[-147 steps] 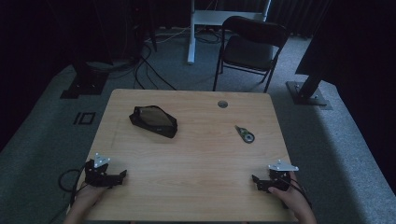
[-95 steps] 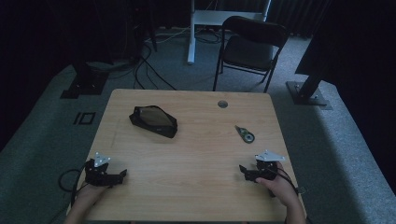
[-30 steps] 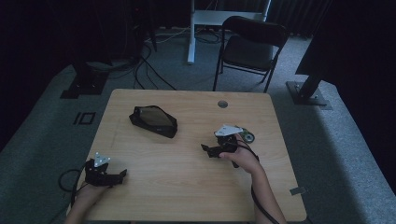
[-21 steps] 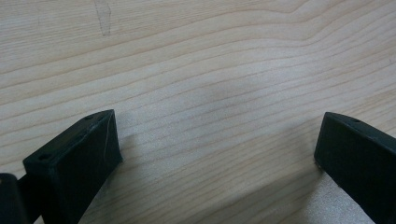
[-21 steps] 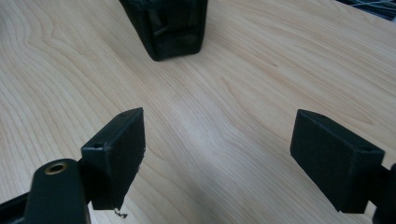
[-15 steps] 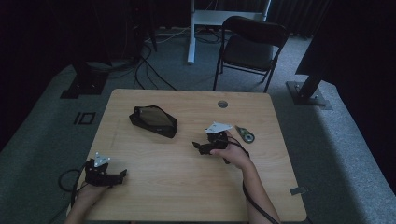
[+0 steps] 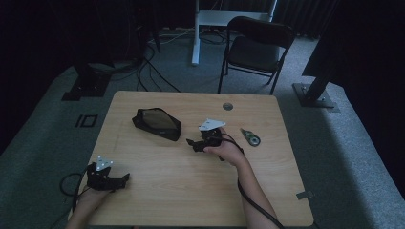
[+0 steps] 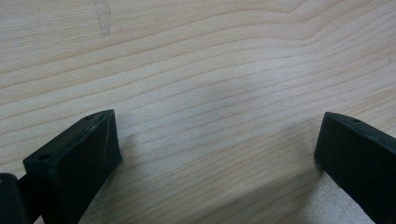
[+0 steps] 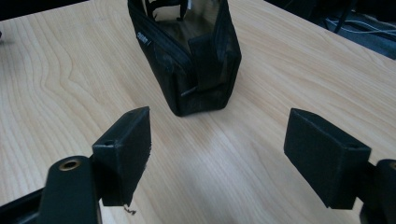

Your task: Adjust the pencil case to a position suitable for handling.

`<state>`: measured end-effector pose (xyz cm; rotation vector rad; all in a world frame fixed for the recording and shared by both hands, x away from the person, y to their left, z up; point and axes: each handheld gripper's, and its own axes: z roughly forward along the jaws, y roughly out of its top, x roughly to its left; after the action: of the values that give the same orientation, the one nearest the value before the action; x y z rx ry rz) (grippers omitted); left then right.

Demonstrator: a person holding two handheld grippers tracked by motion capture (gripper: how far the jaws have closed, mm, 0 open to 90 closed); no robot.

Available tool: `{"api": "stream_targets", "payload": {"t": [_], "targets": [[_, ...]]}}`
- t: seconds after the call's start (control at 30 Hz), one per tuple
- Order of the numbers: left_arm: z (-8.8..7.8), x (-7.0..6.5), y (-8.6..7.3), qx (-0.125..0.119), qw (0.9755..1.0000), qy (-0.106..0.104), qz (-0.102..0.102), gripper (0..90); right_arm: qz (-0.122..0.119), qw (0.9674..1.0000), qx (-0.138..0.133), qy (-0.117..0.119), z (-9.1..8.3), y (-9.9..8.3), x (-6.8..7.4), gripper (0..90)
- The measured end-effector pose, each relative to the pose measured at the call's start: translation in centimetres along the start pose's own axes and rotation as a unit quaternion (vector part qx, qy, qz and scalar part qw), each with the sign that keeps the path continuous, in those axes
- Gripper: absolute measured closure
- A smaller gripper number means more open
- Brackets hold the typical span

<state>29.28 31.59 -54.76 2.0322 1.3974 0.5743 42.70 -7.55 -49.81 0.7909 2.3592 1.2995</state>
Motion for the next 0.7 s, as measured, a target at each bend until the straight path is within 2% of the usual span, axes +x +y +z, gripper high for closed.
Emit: {"api": "stream_targets", "payload": {"t": [0.13, 0.43, 0.53, 0.7], "targets": [[0.0, 0.0, 0.0, 0.0, 1.0, 0.0, 0.0, 0.5, -0.003, 1.0, 0.002, 0.001, 0.8, 0.5, 0.1, 24.7], [0.0, 0.0, 0.0, 0.0, 1.0, 0.0, 0.0, 0.5, -0.016, 0.9999, 0.005, -0.002, 2.6, 1.7, 0.2, 40.8], [0.0, 0.0, 0.0, 0.0, 1.0, -0.001, 0.0, 0.5, -0.025, 0.9996, 0.009, 0.0, 3.1, 1.9, 0.4, 42.6], [0.0, 0.0, 0.0, 0.0, 1.0, -0.001, 0.0, 0.5, -0.027, 0.9996, 0.011, 0.008, 4.0, 2.6, 0.3, 46.2]]}}
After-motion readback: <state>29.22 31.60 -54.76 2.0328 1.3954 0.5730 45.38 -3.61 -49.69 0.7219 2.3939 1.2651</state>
